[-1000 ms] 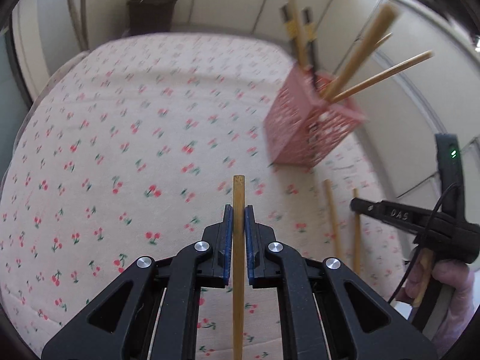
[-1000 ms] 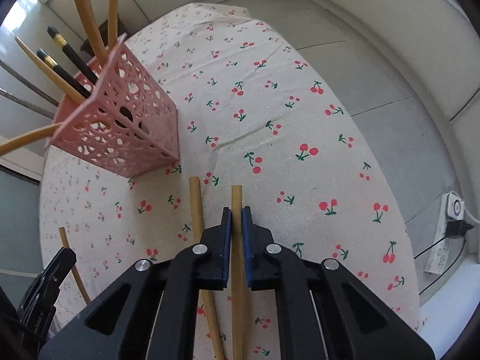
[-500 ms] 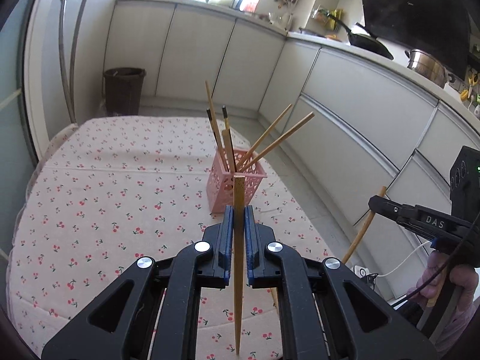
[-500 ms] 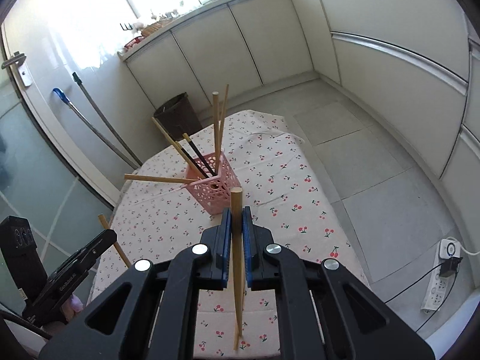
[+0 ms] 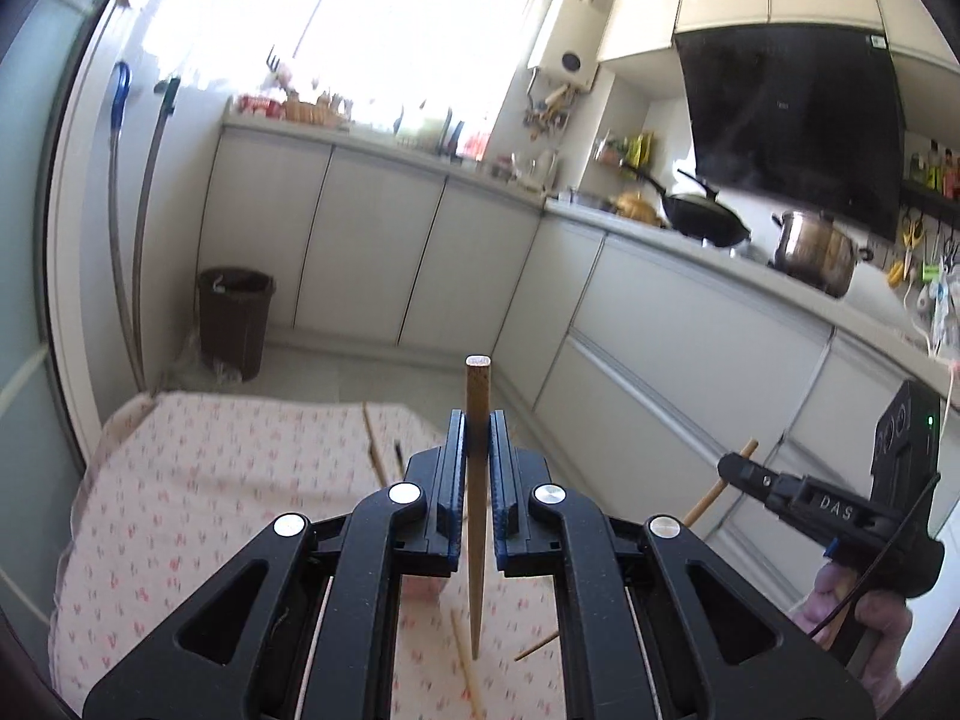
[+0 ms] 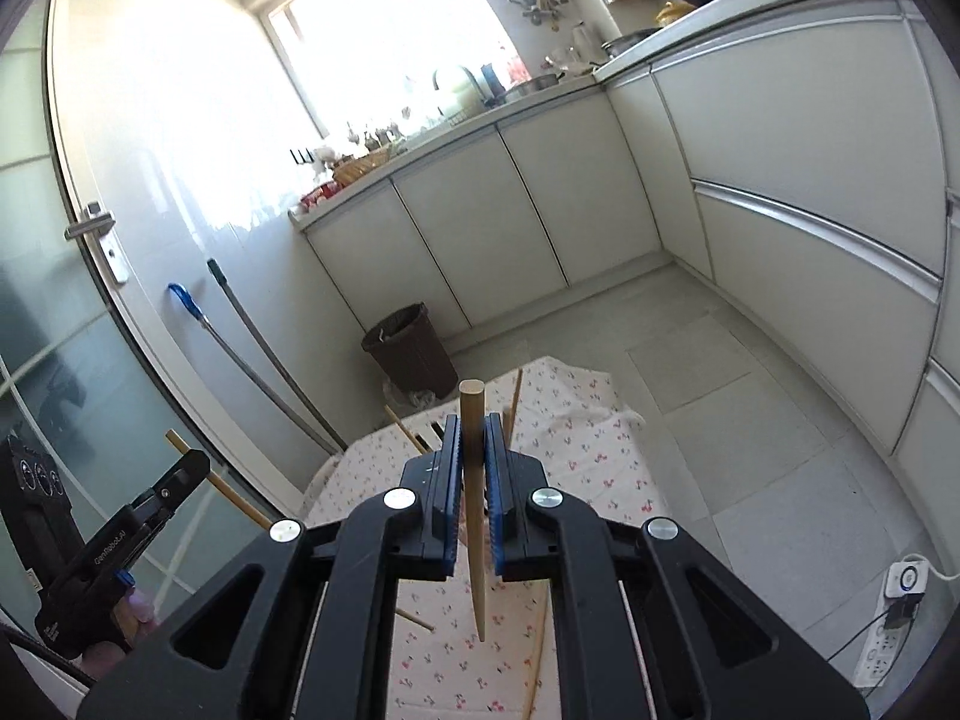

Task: Organize utensils
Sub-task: 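Lift the left gripper's stick over the pink basket and open it while the right gripper carries its stick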

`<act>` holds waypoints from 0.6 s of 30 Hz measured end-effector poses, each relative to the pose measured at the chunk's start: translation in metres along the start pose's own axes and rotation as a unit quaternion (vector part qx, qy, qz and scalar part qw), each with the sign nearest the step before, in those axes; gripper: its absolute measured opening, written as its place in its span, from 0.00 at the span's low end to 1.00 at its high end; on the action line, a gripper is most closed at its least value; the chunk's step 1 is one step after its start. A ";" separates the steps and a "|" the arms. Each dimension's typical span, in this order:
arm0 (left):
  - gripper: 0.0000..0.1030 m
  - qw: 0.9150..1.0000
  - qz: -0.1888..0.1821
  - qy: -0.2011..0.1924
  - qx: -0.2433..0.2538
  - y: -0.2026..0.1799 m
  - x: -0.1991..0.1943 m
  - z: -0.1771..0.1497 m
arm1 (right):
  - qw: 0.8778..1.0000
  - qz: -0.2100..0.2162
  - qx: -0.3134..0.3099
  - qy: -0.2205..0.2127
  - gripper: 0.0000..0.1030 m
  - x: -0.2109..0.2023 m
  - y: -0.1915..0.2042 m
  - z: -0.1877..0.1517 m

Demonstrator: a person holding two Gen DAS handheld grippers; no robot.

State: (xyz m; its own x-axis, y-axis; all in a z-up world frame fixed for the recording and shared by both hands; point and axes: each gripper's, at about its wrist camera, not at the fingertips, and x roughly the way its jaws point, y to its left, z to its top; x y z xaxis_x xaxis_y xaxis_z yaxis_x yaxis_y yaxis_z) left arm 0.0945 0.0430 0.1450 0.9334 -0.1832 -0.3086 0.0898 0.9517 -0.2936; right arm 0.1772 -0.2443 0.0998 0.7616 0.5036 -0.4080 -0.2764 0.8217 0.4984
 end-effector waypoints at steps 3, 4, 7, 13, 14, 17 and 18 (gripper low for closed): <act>0.07 1.000 0.000 -0.025 -0.002 -0.006 0.004 0.023 | 0.999 0.009 0.008 -0.031 0.07 -0.001 0.003 0.025; 0.07 0.999 0.001 -0.035 -0.002 -0.007 0.006 0.031 | 0.999 0.012 0.009 -0.039 0.07 -0.002 0.004 0.032; 0.07 0.999 0.001 -0.053 -0.003 -0.010 0.012 0.044 | 0.998 0.017 0.013 -0.062 0.07 -0.002 0.006 0.051; 0.07 0.997 0.007 -0.071 0.008 -0.015 0.036 0.056 | 0.995 0.025 0.018 -0.095 0.07 0.005 0.006 0.083; 0.07 0.997 0.009 -0.070 0.010 -0.015 0.041 0.056 | 0.995 0.025 0.016 -0.097 0.07 0.007 0.006 0.086; 0.07 0.998 0.019 -0.063 0.013 -0.014 0.058 0.052 | 0.995 0.020 0.011 -0.093 0.07 0.017 0.006 0.087; 0.07 0.998 0.024 -0.059 0.014 -0.013 0.065 0.051 | 0.996 0.020 0.012 -0.089 0.07 0.022 0.005 0.087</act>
State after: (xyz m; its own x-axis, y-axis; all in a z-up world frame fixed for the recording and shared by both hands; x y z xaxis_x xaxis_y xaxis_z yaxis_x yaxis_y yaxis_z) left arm 0.1715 0.0317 0.1750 0.9712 -0.1076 -0.2125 0.0512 0.9656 -0.2551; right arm 0.2433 -0.2523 0.1595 0.8432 0.4780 -0.2460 -0.2958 0.7947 0.5301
